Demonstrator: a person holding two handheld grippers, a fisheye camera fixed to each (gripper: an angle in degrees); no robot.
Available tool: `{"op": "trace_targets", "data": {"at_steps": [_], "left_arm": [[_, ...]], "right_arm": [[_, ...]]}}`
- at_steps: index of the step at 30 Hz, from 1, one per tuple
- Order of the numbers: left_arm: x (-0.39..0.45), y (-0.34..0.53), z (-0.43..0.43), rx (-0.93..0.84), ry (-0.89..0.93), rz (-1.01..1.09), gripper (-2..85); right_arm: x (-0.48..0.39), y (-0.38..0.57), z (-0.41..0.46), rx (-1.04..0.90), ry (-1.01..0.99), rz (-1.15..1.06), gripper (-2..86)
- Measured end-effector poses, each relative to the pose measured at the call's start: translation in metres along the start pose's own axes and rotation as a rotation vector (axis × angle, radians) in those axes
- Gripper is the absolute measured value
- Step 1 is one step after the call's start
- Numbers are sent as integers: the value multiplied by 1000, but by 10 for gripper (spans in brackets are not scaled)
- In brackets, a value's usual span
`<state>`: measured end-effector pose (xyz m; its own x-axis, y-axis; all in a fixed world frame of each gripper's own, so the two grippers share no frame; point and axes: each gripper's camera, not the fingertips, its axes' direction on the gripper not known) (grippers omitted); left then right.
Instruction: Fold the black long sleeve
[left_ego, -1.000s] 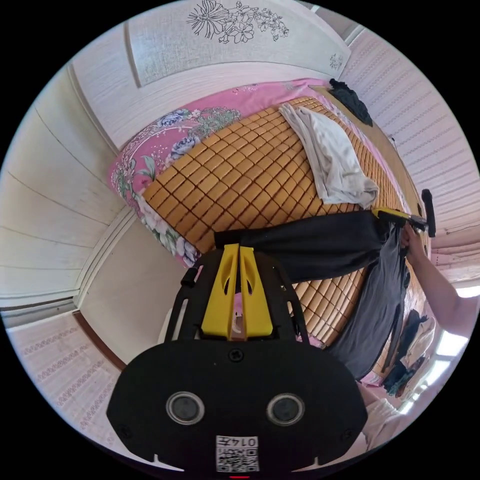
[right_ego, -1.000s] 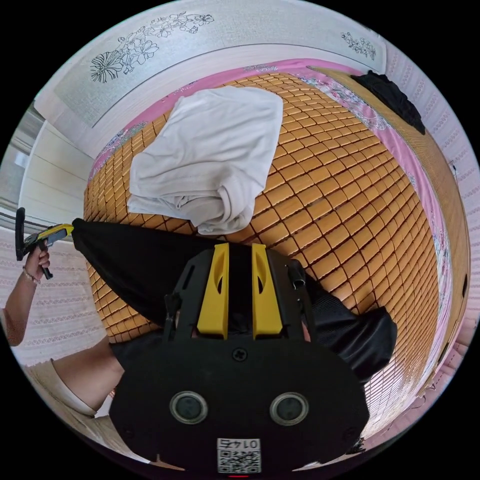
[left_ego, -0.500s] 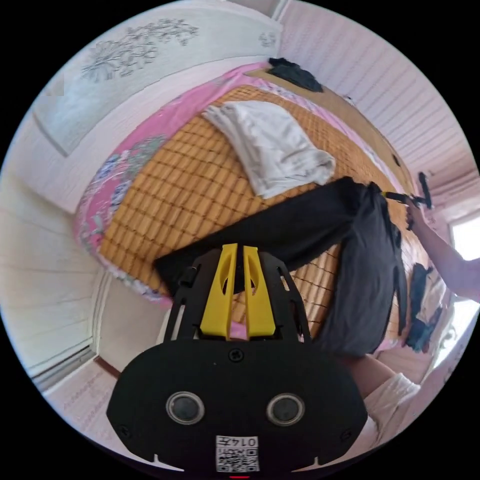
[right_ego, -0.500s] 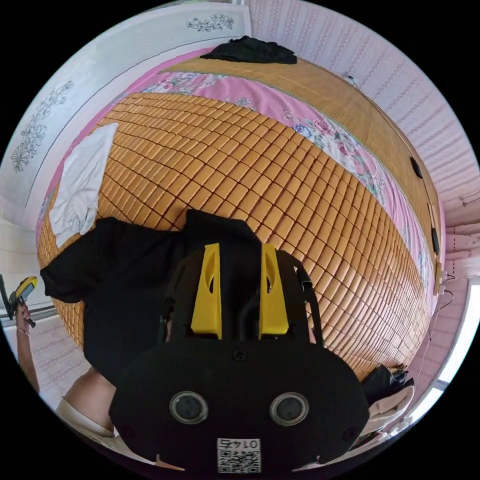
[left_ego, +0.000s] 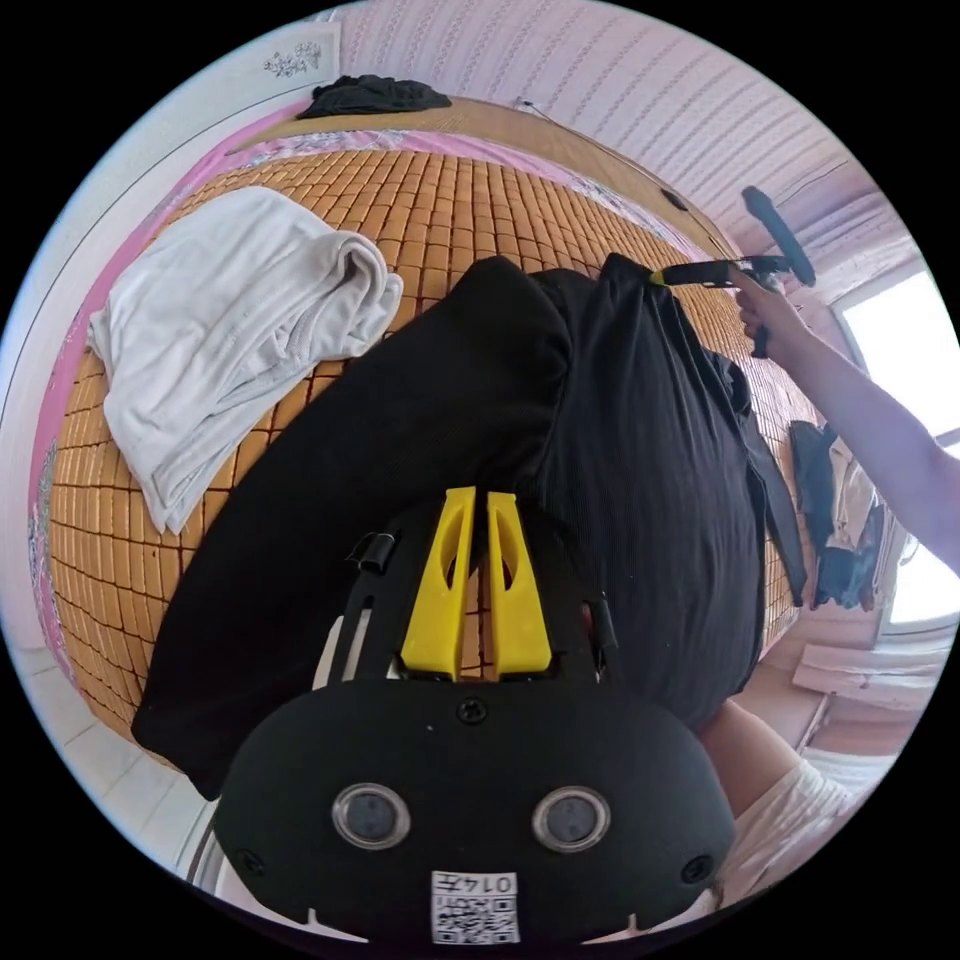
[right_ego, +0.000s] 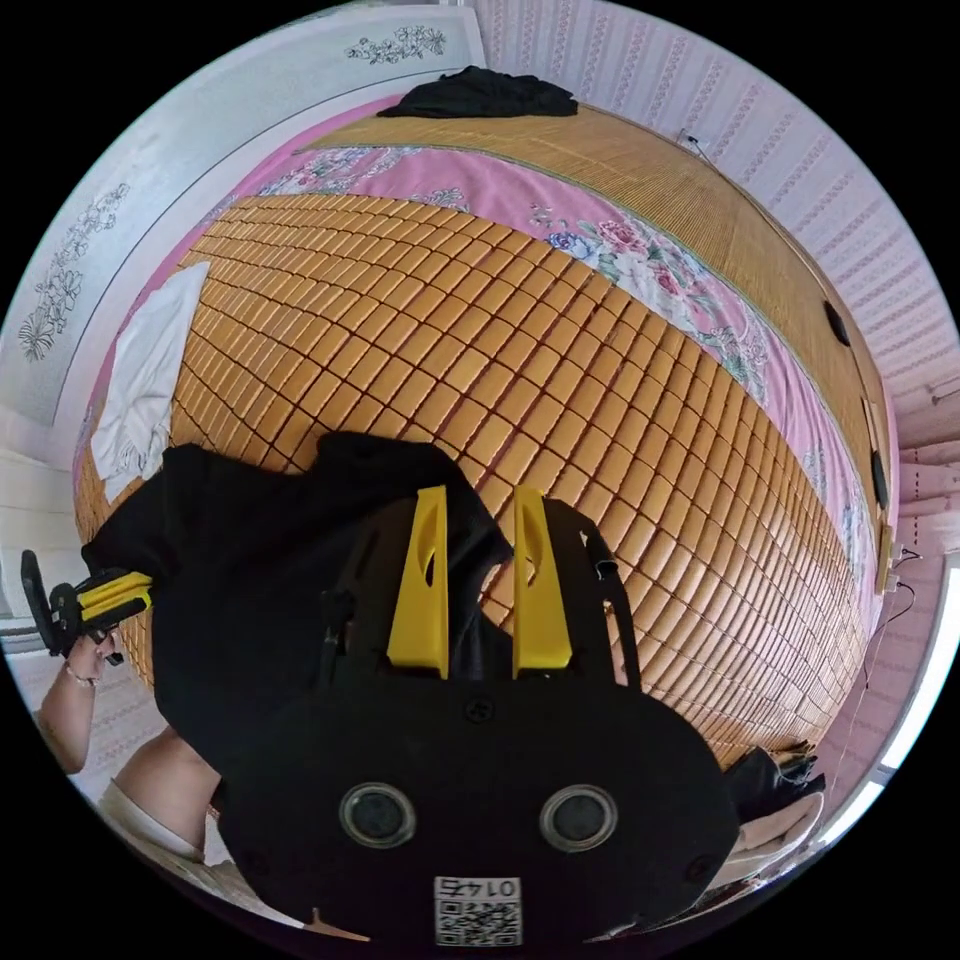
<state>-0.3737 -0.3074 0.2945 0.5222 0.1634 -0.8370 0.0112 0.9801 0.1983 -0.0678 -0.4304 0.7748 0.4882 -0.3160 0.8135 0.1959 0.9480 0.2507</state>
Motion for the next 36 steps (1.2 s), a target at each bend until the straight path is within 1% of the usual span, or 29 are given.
{"op": "trace_targets", "data": {"at_steps": [2, 3, 5, 6, 7, 8, 11, 14, 16, 18, 21, 24, 26, 30, 32, 34, 36], "left_arm": [[1, 6, 0, -1, 13, -36, 34], [3, 9, -3, 16, 4, -38, 37], [21, 25, -13, 51, -35, -7, 43], [27, 29, -13, 49, -37, 4, 43], [43, 41, -14, 37, -32, 37, 44], [62, 55, -13, 13, -23, 76, 43], [116, 95, 0, -84, 4, 164, 37], [153, 130, 29, -194, -15, 203, 32], [166, 145, 45, -245, -58, 212, 29], [177, 158, 48, -233, -100, 236, 22], [193, 172, 54, -236, -154, 278, 4], [201, 186, 55, -187, -162, 307, -5], [203, 197, 52, -145, -149, 318, -7], [200, 215, 46, -50, -116, 319, -7], [192, 225, 36, -21, -53, 286, -6], [187, 237, 22, -31, -11, 271, -5], [190, 258, -4, -7, -18, 280, -4]], "right_arm": [[0, 55, -52, 36, 50, -74, 93], [-2, 73, -62, 30, 58, -97, 91], [-19, 155, -89, -49, 37, -192, 68], [-25, 176, -92, -77, 22, -203, 56], [-38, 217, -94, -143, -18, -204, 31], [-53, 255, -92, -214, -72, -195, 21], [-89, 332, -84, -322, -200, -99, 5], [-113, 386, -70, -391, -210, -5, -1], [-119, 404, -66, -405, -206, 22, -2], [-122, 414, -73, -367, -192, 18, -3], [-133, 421, -81, -333, -133, -64, -4], [-151, 428, -86, -282, -57, -121, -4], [-158, 435, -89, -242, -34, -89, -3], [-158, 451, -93, -165, -55, -14, -3], [-174, 459, -98, -161, 6, -42, -3], [-191, 469, -110, -133, 81, -47, -3], [-208, 484, -124, -97, 95, -39, -3]]}}
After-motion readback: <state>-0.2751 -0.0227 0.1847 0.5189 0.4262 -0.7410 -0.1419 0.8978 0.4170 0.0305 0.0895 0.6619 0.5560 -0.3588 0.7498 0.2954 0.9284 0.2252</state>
